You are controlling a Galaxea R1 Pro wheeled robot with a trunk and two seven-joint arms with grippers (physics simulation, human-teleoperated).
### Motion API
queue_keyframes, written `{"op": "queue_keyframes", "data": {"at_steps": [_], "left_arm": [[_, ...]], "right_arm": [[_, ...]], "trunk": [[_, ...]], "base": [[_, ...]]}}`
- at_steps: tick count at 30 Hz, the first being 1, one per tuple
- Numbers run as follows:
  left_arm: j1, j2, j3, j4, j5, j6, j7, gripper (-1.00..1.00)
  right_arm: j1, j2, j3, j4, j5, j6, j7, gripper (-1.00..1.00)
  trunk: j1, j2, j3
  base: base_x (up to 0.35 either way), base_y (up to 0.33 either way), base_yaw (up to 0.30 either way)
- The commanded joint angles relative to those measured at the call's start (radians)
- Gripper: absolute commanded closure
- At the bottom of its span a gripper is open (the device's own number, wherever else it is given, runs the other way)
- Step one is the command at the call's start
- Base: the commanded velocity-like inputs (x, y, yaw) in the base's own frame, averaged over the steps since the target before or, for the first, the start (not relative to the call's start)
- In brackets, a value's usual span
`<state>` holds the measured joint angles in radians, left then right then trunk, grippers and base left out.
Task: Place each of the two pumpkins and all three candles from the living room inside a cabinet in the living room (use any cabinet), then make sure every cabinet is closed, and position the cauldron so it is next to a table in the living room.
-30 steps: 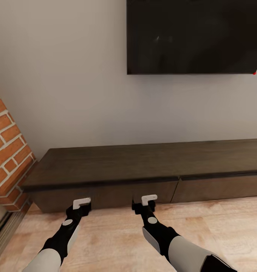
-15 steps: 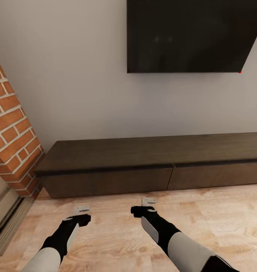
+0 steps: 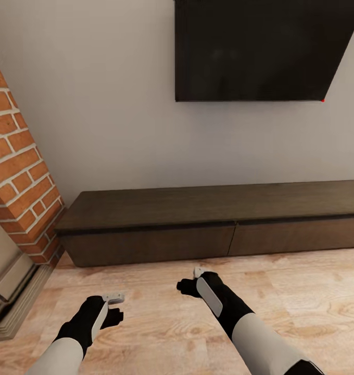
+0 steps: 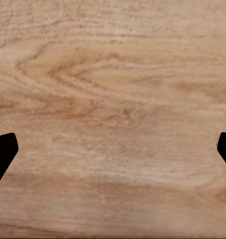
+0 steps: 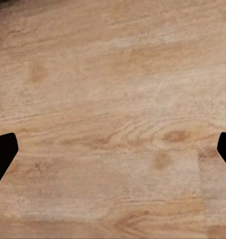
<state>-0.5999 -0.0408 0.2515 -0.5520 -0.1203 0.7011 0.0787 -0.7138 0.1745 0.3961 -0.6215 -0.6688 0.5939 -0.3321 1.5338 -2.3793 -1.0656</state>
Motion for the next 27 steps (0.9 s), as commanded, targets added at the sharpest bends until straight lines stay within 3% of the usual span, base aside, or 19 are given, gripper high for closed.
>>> {"op": "queue_keyframes", "data": {"at_steps": [1,27], "left_arm": [[0.0,0.0,0.001,-0.001,0.0,0.005,0.0,-1.0],[-0.001,0.018,0.003,-0.002,0.002,0.028,0.002,-1.0]], "right_arm": [[0.002,0.0,-0.001,-0.005,0.001,0.001,0.0,-1.0],[0.042,0.0,-0.002,-0.015,-0.011,0.018,-0.001,-1.0]], "trunk": [[-0.004,0.007,0.003],[-0.104,0.189,0.085]], "base": [[-0.004,0.0,0.0],[0.0,0.0,0.0]]}}
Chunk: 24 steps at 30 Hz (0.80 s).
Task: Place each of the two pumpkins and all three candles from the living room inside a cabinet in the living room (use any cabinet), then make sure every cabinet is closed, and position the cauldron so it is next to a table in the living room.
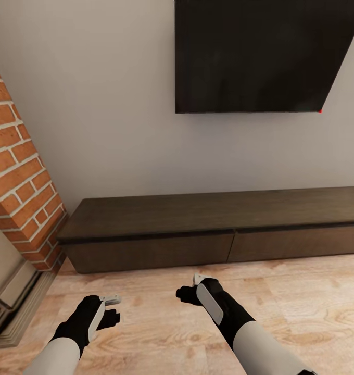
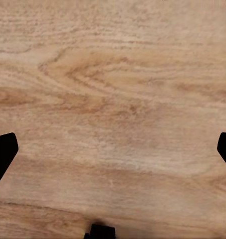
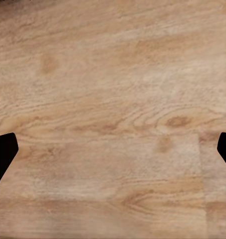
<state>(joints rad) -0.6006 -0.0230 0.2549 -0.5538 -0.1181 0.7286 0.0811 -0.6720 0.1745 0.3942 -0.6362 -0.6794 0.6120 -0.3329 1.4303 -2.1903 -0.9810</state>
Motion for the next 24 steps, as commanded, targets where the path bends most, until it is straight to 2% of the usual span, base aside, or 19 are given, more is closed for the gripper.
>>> {"op": "queue_keyframes", "data": {"at_steps": [1,5,13,24], "left_arm": [[0.0,0.0,0.0,0.0,0.0,0.0,0.0,-1.0],[0.0,0.0,0.0,0.0,0.0,0.0,0.0,-1.0],[0.0,0.0,0.001,0.0,0.0,0.001,0.0,-1.0],[0.001,0.0,0.001,0.0,0.0,0.0,0.0,-1.0]], "right_arm": [[0.0,0.0,0.0,-0.001,0.001,0.0,0.0,-1.0],[0.0,0.0,0.0,-0.002,0.007,0.0,-0.001,-1.0],[0.0,0.0,0.004,-0.001,0.015,0.0,-0.005,-1.0],[0.0,0.0,0.005,0.002,0.011,0.001,-0.083,-1.0]], "trunk": [[-0.004,0.007,0.003],[-0.019,0.035,0.016],[-0.05,0.091,0.037],[-0.092,0.168,0.066]], "base": [[0.0,0.0,0.03],[0.0,0.0,0.111],[-0.005,0.0,0.251],[-0.125,0.062,0.272]]}}
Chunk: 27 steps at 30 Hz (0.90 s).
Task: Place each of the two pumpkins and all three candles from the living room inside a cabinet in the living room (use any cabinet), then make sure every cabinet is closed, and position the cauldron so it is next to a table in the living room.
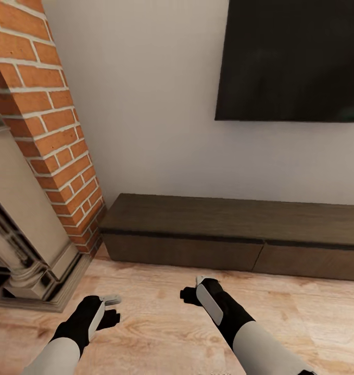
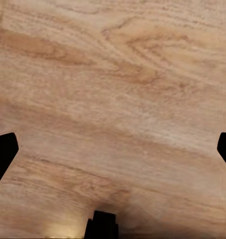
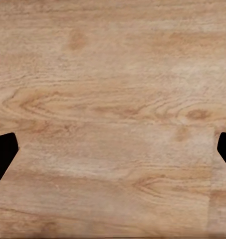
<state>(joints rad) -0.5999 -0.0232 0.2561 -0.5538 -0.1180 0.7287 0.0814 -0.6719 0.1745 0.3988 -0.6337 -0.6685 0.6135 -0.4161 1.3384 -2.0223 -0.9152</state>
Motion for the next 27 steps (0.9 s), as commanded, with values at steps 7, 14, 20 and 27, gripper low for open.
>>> {"op": "queue_keyframes", "data": {"at_steps": [7,14,20,27], "left_arm": [[-0.001,-0.001,0.0,0.0,0.0,0.001,0.001,-1.0],[-0.001,-0.001,0.0,0.0,0.0,0.001,0.001,-1.0],[-0.001,-0.001,0.0,0.0,-0.001,0.0,0.001,-1.0],[-0.001,0.0,0.0,0.0,-0.002,0.0,0.001,-1.0]], "right_arm": [[0.0,0.0,0.0,0.002,-0.001,0.0,-0.004,-1.0],[0.0,0.0,0.0,0.003,-0.002,0.0,-0.006,-1.0],[0.0,0.0,0.0,0.003,-0.001,0.0,-0.006,-1.0],[0.0,0.0,0.0,0.003,-0.001,0.0,-0.006,-1.0]], "trunk": [[-0.027,0.049,0.018],[-0.054,0.098,0.036],[-0.077,0.14,0.051],[-0.104,0.189,0.069]], "base": [[-0.132,0.077,0.272],[-0.075,0.007,0.272],[-0.01,0.0,0.272],[-0.001,0.0,0.272]]}}
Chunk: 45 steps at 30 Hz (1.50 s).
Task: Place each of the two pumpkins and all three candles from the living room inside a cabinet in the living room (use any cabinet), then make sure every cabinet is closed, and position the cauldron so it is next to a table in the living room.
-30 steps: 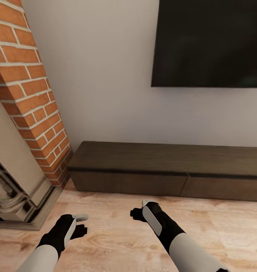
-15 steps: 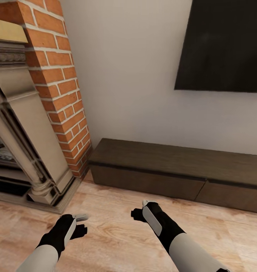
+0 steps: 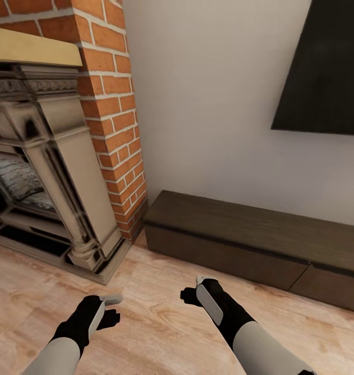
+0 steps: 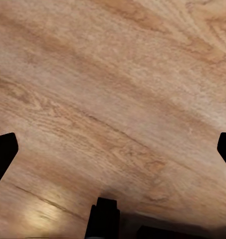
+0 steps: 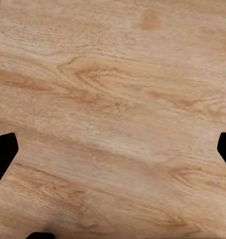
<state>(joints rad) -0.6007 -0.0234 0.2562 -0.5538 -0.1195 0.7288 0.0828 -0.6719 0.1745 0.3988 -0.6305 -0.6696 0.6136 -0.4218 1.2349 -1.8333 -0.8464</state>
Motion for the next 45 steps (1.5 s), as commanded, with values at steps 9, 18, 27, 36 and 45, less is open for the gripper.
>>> {"op": "queue_keyframes", "data": {"at_steps": [9,18,27,36,45], "left_arm": [[0.0,0.0,0.0,0.0,0.0,0.0,0.0,-1.0],[0.0,0.0,0.0,0.0,0.0,0.0,0.0,-1.0],[0.0,0.0,0.0,0.0,0.0,0.0,0.001,-1.0],[-0.001,0.0,-0.001,0.002,0.0,0.0,0.006,-1.0],[0.0,0.0,-0.001,0.002,0.0,0.0,0.005,-1.0]], "right_arm": [[0.0,0.0,0.0,0.001,0.0,0.0,0.0,-1.0],[0.0,0.0,0.0,0.002,0.001,-0.001,0.0,-1.0],[0.0,0.0,0.0,0.013,0.001,-0.003,0.0,-1.0],[0.0,0.0,0.0,0.014,0.001,-0.003,0.001,-1.0],[0.0,0.0,0.0,0.014,0.001,-0.003,0.002,-1.0]], "trunk": [[-0.035,0.063,0.022],[-0.069,0.126,0.044],[-0.104,0.189,0.065],[-0.138,0.252,0.087],[-0.173,0.315,0.109]], "base": [[0.0,0.0,0.272],[0.0,0.0,0.272],[0.0,0.0,0.272],[0.0,0.0,0.272],[0.0,0.0,0.272]]}}
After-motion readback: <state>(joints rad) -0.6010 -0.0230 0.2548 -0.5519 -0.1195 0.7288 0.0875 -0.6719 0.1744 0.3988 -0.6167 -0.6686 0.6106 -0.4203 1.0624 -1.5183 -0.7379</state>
